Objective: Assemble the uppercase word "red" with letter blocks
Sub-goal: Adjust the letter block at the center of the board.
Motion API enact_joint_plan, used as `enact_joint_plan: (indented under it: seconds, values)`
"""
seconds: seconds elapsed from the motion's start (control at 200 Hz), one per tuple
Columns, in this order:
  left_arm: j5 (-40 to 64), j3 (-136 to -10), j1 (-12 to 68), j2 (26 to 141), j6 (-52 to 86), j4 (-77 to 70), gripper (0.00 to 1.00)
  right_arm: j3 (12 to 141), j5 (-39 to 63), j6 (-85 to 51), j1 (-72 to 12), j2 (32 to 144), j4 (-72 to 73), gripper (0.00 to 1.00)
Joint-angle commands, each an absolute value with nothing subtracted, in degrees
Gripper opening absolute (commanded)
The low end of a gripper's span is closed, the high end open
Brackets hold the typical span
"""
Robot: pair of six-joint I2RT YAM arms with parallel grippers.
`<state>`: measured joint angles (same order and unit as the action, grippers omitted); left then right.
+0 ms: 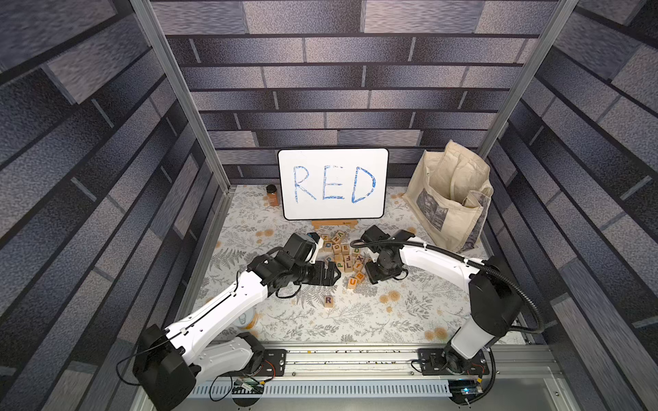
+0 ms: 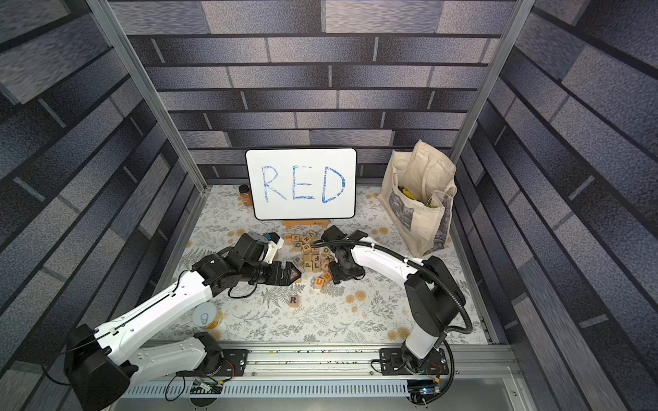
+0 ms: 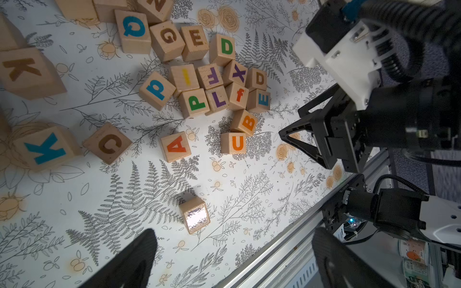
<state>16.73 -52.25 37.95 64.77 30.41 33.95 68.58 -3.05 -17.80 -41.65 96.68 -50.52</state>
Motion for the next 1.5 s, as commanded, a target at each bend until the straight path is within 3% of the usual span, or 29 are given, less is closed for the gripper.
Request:
enact_joint_plan:
  seconds: [0.0, 0.581, 1.077, 1.147, 1.207, 1.493]
  values:
    - [16.83, -54.41, 37.79, 65.03, 28.64, 35.47, 1.0, 70.74, -2.28, -16.11, -40.79, 98.79, -49.94, 0.59]
    - [17.49, -53.44, 35.45, 62.77, 30.12, 37.17, 1.0, 78.1, -2.89, -10.34, -38.59, 108.59, -49.57, 0.57]
    - [18.35, -53.18, 32.91, 61.26, 30.94, 37.8, 1.0, 81.85, -3.13, -7.29, -37.0, 113.54, -49.93, 0.44]
    - [18.36, -52.95, 32.83, 61.13, 31.18, 37.84, 1.0, 81.83, -2.91, -7.27, -36.94, 113.69, -49.88, 0.35]
    - [18.36, -52.85, 32.87, 60.86, 31.42, 37.84, 1.0, 81.83, -2.74, -7.4, -36.83, 113.61, -50.09, 0.34]
    - [17.9, -50.48, 32.83, 58.74, 32.96, 37.02, 1.0, 82.01, -0.94, -19.28, -36.56, 110.69, -53.61, 0.31]
